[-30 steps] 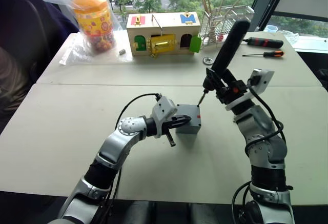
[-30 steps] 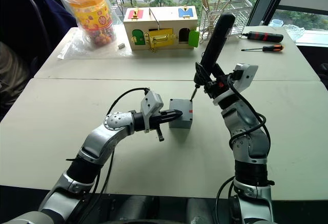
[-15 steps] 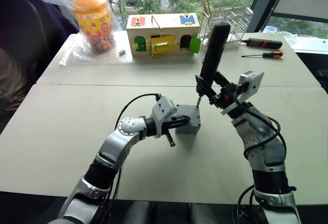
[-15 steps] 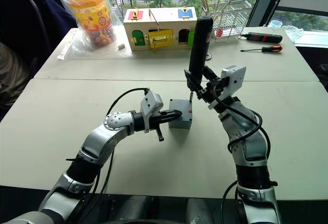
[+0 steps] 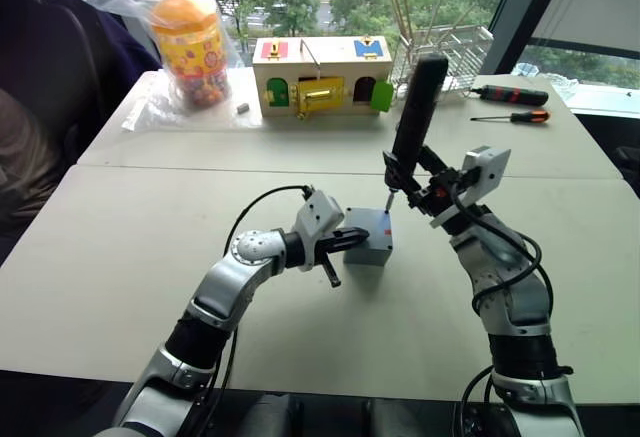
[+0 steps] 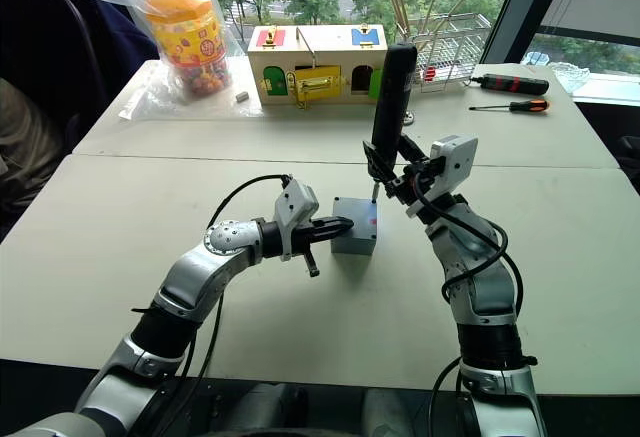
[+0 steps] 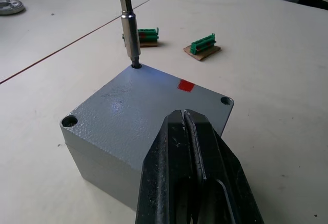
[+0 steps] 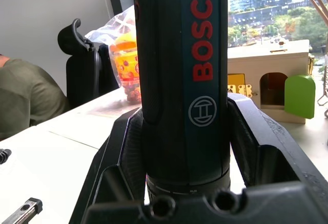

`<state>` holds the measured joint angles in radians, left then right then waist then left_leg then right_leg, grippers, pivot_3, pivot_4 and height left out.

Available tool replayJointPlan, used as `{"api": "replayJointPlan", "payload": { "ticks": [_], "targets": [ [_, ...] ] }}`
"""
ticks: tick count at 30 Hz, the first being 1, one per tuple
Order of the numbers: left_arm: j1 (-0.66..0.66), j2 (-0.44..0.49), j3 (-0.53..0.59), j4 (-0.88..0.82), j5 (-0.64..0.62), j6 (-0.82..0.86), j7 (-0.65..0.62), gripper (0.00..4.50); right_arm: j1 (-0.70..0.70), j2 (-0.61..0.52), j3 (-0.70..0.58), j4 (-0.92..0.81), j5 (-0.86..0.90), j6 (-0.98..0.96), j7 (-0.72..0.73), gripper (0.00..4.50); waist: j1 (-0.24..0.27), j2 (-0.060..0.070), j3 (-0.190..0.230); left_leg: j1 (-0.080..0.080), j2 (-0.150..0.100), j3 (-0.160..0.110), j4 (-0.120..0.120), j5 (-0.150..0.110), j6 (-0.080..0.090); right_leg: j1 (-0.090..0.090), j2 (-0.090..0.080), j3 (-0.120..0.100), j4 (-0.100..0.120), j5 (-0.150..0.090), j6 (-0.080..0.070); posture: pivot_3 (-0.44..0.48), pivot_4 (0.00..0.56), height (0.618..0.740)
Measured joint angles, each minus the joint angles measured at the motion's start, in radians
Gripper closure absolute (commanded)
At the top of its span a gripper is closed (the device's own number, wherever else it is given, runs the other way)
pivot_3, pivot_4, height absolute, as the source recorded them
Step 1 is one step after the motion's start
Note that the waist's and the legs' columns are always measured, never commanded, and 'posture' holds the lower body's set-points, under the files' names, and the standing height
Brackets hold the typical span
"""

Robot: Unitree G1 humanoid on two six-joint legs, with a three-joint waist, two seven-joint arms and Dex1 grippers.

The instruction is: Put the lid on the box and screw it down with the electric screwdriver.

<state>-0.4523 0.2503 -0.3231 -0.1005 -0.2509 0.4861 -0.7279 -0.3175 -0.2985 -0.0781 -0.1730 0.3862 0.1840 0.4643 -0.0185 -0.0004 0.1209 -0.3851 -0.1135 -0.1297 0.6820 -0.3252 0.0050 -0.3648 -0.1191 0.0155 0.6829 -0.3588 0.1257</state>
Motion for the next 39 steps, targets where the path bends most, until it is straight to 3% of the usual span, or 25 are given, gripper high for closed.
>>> {"api": "replayJointPlan", "payload": {
  "ticks": [5, 20, 25, 31, 39],
  "targets": [
    [0.008, 0.000, 0.000, 0.000, 0.003, 0.003, 0.001, 4.50, 0.026, 0.006, -0.001, -0.010, -0.001, -0.015, 0.000, 2.63, 0.001, 0.000, 0.000, 0.012, 0.000, -0.002, -0.004, 0.000, 0.000, 0.011, 0.000, 0.000, -0.003, 0.000, 0.000, 0.000, 0.150, 0.740],
    [0.009, 0.009, -0.008, -0.002, 0.012, -0.017, -0.007, 4.50, 0.019, 0.013, -0.044, -0.030, 0.033, 0.012, -0.022, 2.63, 0.004, 0.000, 0.000, 0.010, 0.000, -0.003, -0.004, 0.000, 0.000, 0.011, 0.000, 0.001, -0.006, 0.000, 0.000, 0.000, 0.150, 0.740],
    [0.032, 0.024, 0.015, -0.043, -0.015, 0.003, -0.019, 4.50, -0.064, -0.049, -0.151, -0.067, 0.204, 0.196, -0.089, 2.63, 0.007, 0.008, 0.005, -0.001, -0.001, -0.003, -0.001, 0.000, 0.000, 0.009, 0.000, 0.001, -0.012, 0.000, 0.000, 0.000, 0.150, 0.740],
    [0.046, -0.038, 0.122, -0.052, -0.113, 0.059, 0.019, 4.50, -0.359, -0.234, -0.336, -0.141, 0.458, 0.411, -0.222, 2.63, 0.001, 0.012, 0.011, -0.007, 0.000, -0.003, -0.002, 0.000, 0.000, 0.003, 0.001, -0.001, -0.011, 0.000, 0.000, 0.000, 0.150, 0.740],
    [-0.035, 0.009, 0.160, -0.117, -0.176, 0.116, -0.005, 4.50, -0.393, -0.359, -0.301, -0.100, 0.631, 0.819, -0.393, 2.63, 0.004, 0.011, 0.012, -0.008, 0.000, -0.001, -0.001, 0.000, -0.001, 0.004, 0.000, 0.000, -0.013, 0.000, 0.000, 0.000, 0.150, 0.740]
  ]
}}
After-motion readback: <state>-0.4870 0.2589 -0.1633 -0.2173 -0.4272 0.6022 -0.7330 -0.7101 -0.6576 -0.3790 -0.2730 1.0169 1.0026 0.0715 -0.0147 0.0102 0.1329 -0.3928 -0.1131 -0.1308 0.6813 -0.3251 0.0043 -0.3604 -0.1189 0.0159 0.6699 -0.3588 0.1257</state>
